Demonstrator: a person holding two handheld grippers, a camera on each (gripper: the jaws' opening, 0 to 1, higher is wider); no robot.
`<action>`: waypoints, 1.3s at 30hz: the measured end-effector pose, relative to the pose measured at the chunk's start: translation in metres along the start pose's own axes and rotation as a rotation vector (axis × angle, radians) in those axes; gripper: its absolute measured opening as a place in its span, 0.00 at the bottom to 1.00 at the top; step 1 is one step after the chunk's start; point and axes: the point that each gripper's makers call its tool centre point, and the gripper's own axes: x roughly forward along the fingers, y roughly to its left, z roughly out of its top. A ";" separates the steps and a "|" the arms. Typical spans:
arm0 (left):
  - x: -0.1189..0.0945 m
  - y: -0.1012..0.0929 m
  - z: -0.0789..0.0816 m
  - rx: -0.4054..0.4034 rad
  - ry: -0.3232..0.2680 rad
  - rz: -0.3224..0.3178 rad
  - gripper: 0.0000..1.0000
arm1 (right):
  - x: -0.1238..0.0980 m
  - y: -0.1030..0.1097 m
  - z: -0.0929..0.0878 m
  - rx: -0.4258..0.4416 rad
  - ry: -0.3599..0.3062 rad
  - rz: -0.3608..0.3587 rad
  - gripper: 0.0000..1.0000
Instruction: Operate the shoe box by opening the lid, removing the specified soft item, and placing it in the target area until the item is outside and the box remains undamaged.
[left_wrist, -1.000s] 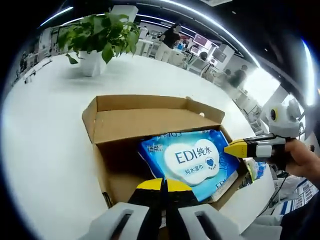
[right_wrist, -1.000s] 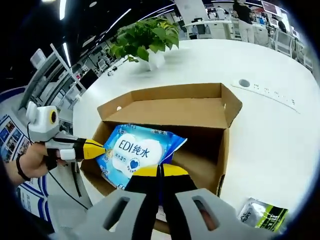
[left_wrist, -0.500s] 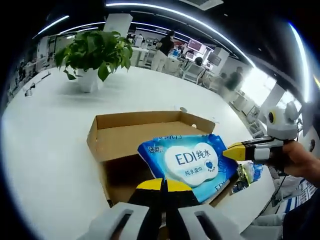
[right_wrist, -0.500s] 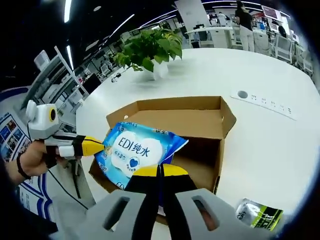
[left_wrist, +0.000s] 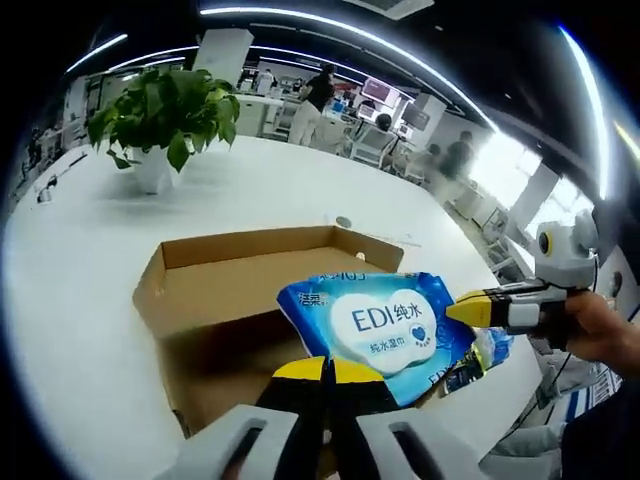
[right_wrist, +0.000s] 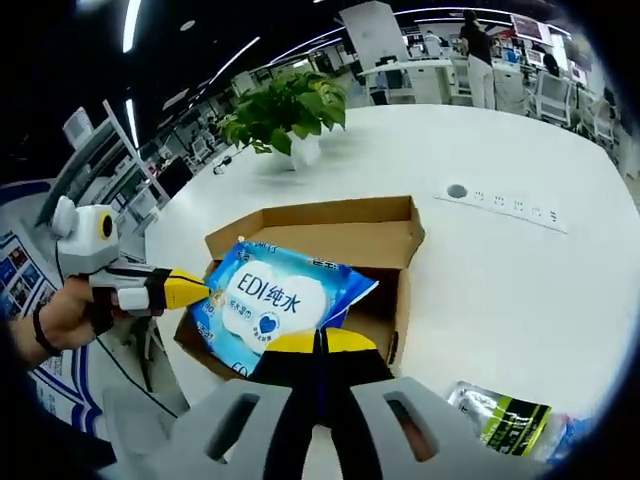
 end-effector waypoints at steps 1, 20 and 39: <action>0.002 -0.005 0.000 0.011 0.002 -0.005 0.00 | -0.006 -0.004 -0.003 0.006 -0.004 -0.007 0.00; 0.057 -0.127 -0.003 0.153 0.071 -0.163 0.00 | -0.090 -0.097 -0.037 0.141 -0.076 -0.153 0.00; 0.097 -0.197 -0.029 0.201 0.134 -0.242 0.00 | -0.132 -0.160 -0.077 0.210 -0.071 -0.222 0.00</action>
